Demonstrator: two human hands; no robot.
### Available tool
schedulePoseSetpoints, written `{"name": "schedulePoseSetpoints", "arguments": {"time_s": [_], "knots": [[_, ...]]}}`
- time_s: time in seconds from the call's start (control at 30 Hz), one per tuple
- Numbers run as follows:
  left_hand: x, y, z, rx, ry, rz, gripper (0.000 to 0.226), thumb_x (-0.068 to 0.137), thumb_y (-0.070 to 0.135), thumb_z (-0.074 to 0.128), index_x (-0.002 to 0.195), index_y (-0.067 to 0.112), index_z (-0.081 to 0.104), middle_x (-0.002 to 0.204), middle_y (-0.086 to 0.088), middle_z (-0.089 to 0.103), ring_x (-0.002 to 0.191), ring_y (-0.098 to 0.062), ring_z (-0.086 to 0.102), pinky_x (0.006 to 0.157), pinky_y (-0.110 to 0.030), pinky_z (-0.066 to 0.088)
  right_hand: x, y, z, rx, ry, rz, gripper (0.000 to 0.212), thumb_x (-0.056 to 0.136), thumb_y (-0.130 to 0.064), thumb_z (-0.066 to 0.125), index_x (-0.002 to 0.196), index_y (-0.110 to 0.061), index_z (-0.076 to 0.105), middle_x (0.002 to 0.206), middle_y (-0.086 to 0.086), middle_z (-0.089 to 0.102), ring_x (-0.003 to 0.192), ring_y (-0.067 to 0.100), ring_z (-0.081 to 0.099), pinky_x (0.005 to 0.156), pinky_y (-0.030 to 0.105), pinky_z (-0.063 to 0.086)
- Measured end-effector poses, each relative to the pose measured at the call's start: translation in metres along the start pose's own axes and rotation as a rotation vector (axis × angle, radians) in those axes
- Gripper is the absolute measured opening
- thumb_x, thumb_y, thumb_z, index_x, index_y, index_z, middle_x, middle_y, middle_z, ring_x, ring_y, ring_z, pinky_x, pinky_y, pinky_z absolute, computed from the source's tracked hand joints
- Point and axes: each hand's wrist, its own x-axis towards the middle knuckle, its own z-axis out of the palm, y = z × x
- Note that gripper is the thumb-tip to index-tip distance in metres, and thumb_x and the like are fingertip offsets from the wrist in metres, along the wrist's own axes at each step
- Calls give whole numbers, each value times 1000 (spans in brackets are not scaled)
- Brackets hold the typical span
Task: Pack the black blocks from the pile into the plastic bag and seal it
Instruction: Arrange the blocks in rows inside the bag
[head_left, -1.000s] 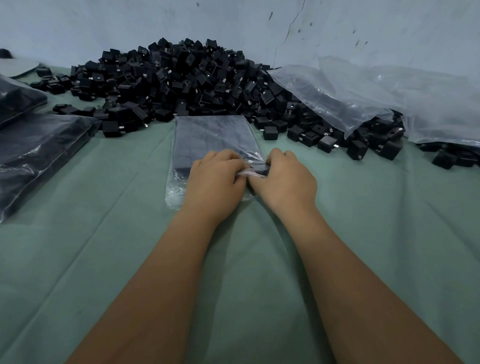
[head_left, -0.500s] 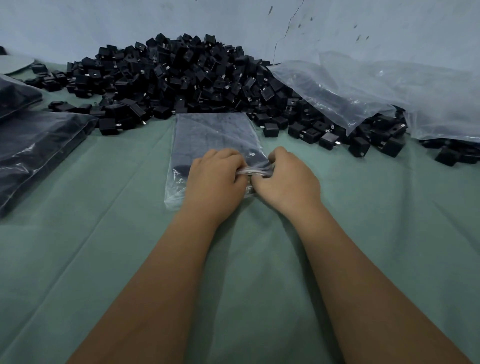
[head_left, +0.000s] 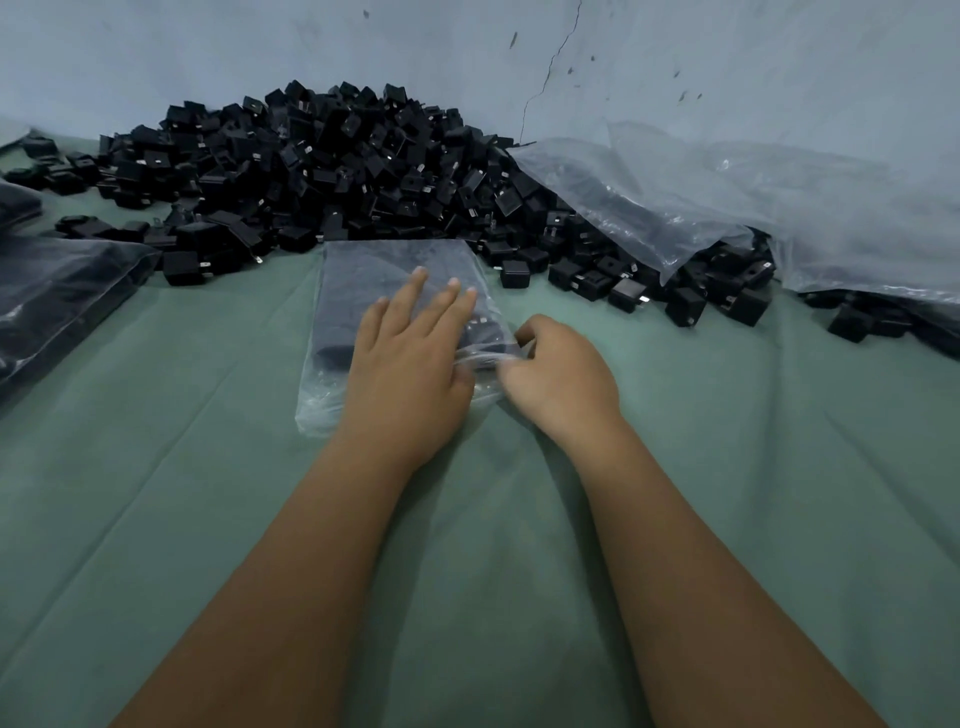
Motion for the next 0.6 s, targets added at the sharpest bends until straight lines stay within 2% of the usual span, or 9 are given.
{"name": "schedulePoseSetpoints", "arguments": {"time_s": [0.1, 0.17, 0.23, 0.27, 0.3, 0.4, 0.47, 0.53, 0.6], "knots": [[2, 2, 3, 41, -113, 31, 59, 97, 28, 41, 153, 39, 23, 162, 10, 19, 151, -14, 2, 121, -41, -1, 0, 7, -21, 491, -72, 77, 28, 62, -37, 52, 85, -30, 66, 89, -13, 65, 87, 10, 58, 76, 30, 44], [4, 2, 6, 45, -209, 42, 56, 99, 33, 37, 151, 45, 21, 163, 9, 15, 151, -14, 5, 122, -43, 1, 11, 19, -35, 694, 160, 161, 20, 65, -31, 52, 76, -27, 67, 87, -9, 65, 84, 10, 57, 72, 26, 41], [4, 2, 11, 73, -254, 51, 54, 101, 37, 32, 151, 48, 16, 165, 6, 9, 151, -14, 4, 122, -45, 2, 29, 36, -48, 522, 423, 278, 19, 77, -27, 52, 87, -28, 68, 109, -1, 59, 105, 18, 52, 81, 24, 36], [4, 4, 13, 86, -257, 54, 54, 101, 38, 30, 151, 49, 14, 165, 5, 6, 151, -15, 3, 122, -47, 1, 38, 46, -53, 378, 479, 339, 26, 82, -24, 50, 100, -29, 67, 123, 3, 51, 117, 22, 44, 87, 24, 32], [5, 5, 15, 94, -255, 54, 54, 101, 39, 28, 151, 50, 12, 165, 4, 4, 151, -16, 2, 122, -48, 0, 46, 55, -58, 284, 469, 393, 33, 84, -23, 49, 113, -31, 64, 134, 5, 42, 125, 24, 36, 94, 27, 29], [5, 10, 20, 94, -243, 50, 54, 100, 41, 26, 150, 52, 9, 165, 2, 1, 151, -18, -1, 121, -49, -5, 62, 74, -63, 169, 253, 537, 50, 86, -28, 46, 134, -39, 50, 153, 8, 23, 137, 28, 22, 110, 36, 19], [5, 10, 22, 97, -231, 51, 54, 100, 43, 28, 150, 53, 9, 165, 2, 1, 151, -18, -2, 121, -49, -6, 64, 83, -56, 42, 163, 571, 50, 89, -33, 44, 139, -38, 47, 151, 9, 32, 137, 29, 25, 111, 40, 18], [4, 9, 23, 95, -227, 50, 54, 100, 44, 28, 149, 53, 9, 165, 3, 2, 151, -17, -1, 121, -50, -6, 60, 85, -48, -13, 248, 502, 44, 89, -33, 45, 132, -35, 55, 139, 8, 49, 130, 30, 37, 108, 40, 24], [3, 8, 24, 79, -217, 46, 54, 99, 44, 28, 149, 54, 11, 165, 3, 4, 151, -17, 0, 121, -50, -5, 54, 84, -43, 135, 392, 429, 34, 87, -29, 50, 118, -35, 61, 122, 5, 60, 117, 28, 50, 102, 40, 38]]}}
